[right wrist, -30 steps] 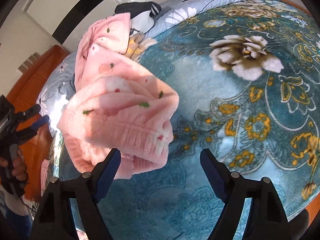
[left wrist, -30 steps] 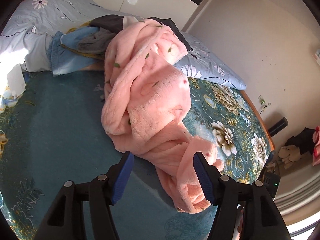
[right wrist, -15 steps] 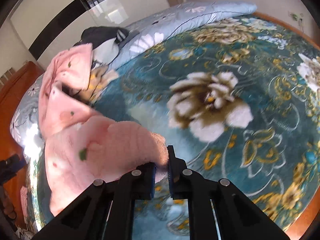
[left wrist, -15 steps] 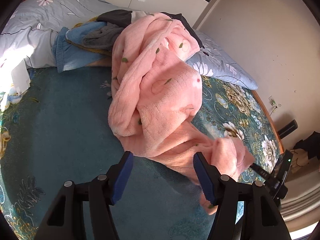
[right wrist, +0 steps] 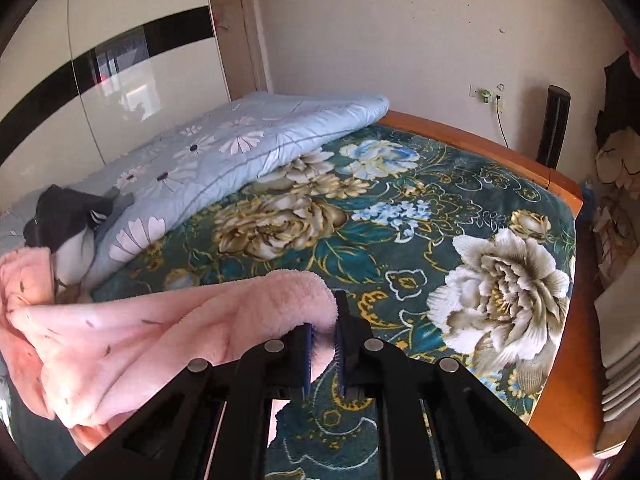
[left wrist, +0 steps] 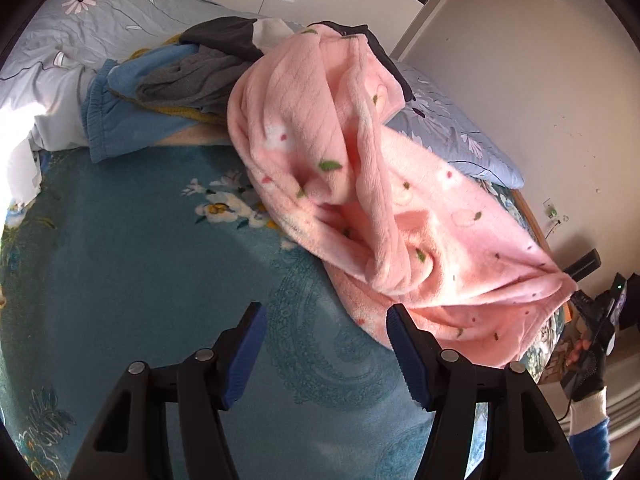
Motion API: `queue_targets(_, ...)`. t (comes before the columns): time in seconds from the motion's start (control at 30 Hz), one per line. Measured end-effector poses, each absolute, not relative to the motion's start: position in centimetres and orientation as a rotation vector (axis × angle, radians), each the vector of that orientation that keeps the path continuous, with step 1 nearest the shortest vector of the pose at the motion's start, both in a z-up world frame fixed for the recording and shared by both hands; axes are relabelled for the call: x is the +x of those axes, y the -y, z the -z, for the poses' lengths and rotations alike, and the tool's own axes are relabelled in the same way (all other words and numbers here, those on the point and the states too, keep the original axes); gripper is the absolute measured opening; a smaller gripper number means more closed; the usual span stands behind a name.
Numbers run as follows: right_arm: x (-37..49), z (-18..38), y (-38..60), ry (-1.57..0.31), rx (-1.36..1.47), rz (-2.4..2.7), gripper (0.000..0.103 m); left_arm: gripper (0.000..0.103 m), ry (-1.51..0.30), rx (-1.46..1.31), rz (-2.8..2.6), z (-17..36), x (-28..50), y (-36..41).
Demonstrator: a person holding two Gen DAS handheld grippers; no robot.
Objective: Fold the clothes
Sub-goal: 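Grasp a pink blanket edge with the right gripper while the left gripper holds it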
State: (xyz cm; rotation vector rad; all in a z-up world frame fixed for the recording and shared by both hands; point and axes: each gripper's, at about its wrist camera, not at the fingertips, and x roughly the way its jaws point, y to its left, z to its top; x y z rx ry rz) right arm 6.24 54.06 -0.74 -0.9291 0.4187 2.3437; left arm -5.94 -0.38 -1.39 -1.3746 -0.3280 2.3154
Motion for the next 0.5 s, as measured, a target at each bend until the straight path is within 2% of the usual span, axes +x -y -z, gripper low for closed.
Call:
queue_targets(0.07,6.6,2.3,-54.7,-0.422,-0.950,-2.318,0.010,0.066,0.313,-1.366,-2.336,1.0,-7.6,0.0)
queue_targets(0.17,7.6,2.0,-56.9,-0.560,-0.872,-2.281,0.010,0.066,0.303,-1.361,-2.376,0.7,-10.1,0.0)
queue_targets(0.37,7.3,-1.6,-59.7,-0.476,-0.769,-2.216,0.010,0.066,0.343,-1.390,-2.443,1.7,-15.1,0.7)
queue_targets(0.5,7.1,-1.2,-60.2,-0.436,-0.816,-2.222,0.010,0.066,0.419,-1.407,-2.385,3.3,-17.6,-1.2)
